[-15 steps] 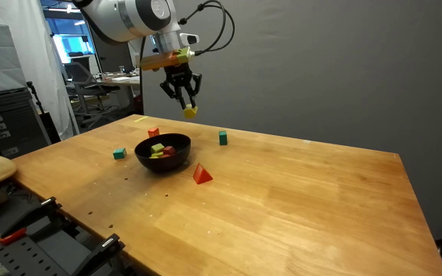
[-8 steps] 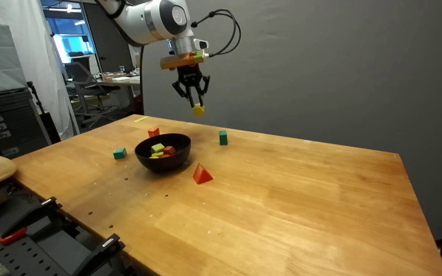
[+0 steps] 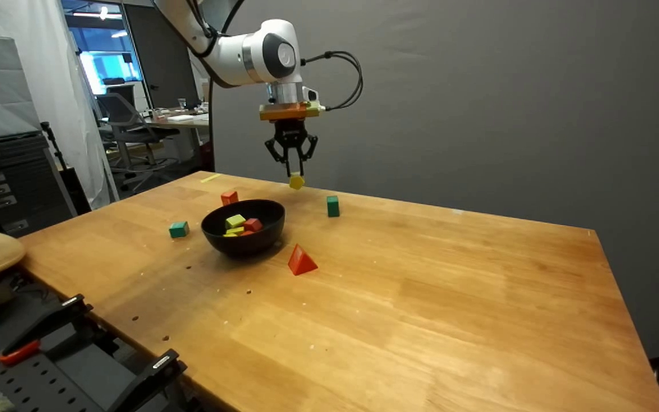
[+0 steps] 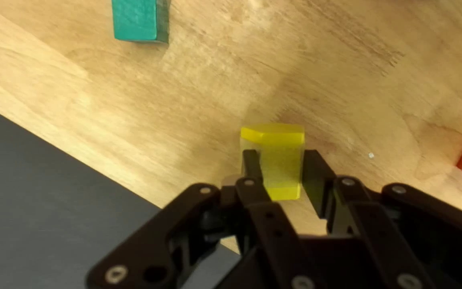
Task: Remove all the objects in the black bowl and put them on the table
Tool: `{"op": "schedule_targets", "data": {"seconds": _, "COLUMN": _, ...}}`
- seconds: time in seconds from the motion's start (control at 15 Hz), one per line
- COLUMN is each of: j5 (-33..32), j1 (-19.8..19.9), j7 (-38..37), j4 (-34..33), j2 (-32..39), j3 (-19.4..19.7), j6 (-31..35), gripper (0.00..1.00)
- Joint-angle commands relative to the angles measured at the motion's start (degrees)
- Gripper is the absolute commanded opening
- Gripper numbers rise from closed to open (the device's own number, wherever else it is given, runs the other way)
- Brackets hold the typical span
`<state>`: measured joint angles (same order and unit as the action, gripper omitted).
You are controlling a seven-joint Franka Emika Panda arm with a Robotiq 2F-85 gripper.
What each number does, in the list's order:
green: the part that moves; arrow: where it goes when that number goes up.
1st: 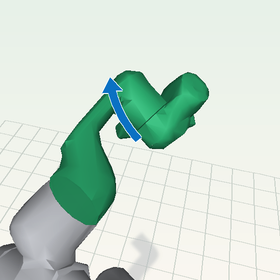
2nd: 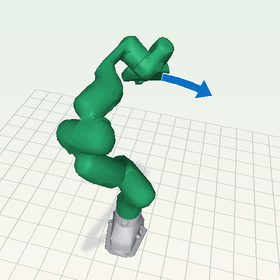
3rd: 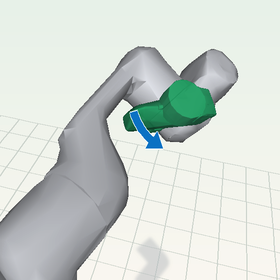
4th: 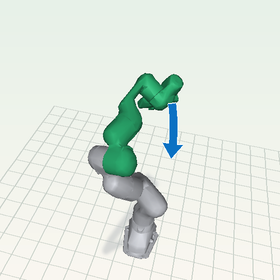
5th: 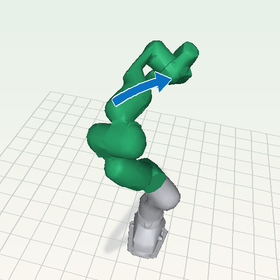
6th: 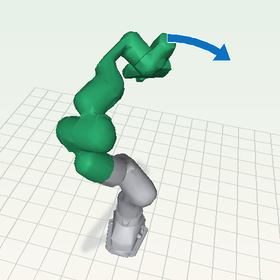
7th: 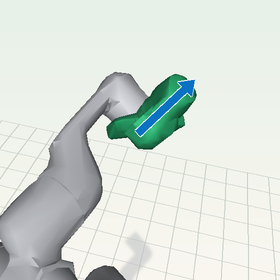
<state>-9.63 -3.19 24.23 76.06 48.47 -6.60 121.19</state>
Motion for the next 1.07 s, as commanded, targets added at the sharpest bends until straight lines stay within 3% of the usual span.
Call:
{"op": "schedule_targets", "data": {"seconds": 0.0, "j5": 2.3, "j1": 0.9, "j7": 5.4, "j4": -13.5, "j2": 7.8, "j3": -1.4, "j6": -9.2, "gripper": 0.14}}
{"op": "schedule_targets", "data": {"seconds": 0.4, "j5": 2.4, "j1": -0.1, "j7": 6.8, "j4": -23.2, "j2": 13.6, "j3": -0.6, "j6": -19.3, "gripper": 0.22}}
{"op": "schedule_targets", "data": {"seconds": 0.47, "j5": 2.2, "j1": -0.3, "j7": 6.8, "j4": -23.8, "j2": 13.9, "j3": -0.4, "j6": -20.2, "gripper": 0.45}}
{"op": "schedule_targets", "data": {"seconds": 0.53, "j5": 2.0, "j1": -0.5, "j7": 7.1, "j4": -23.8, "j2": 13.7, "j3": -0.4, "j6": -21.0, "gripper": 0.58}}
{"op": "schedule_targets", "data": {"seconds": 0.8, "j5": 1.2, "j1": -1.4, "j7": 5.4, "j4": -19.2, "j2": 9.7, "j3": -0.3, "j6": -21.8, "gripper": 0.88}}
{"op": "schedule_targets", "data": {"seconds": 0.93, "j5": 1.0, "j1": -1.9, "j7": 0.6, "j4": -13.0, "j2": 5.0, "j3": 0.6, "j6": -16.8, "gripper": 0.99}}
{"op": "schedule_targets", "data": {"seconds": 1.0, "j5": 1.1, "j1": -1.8, "j7": -2.0, "j4": -8.3, "j2": 1.6, "j3": 0.7, "j6": -12.9, "gripper": 1.00}}
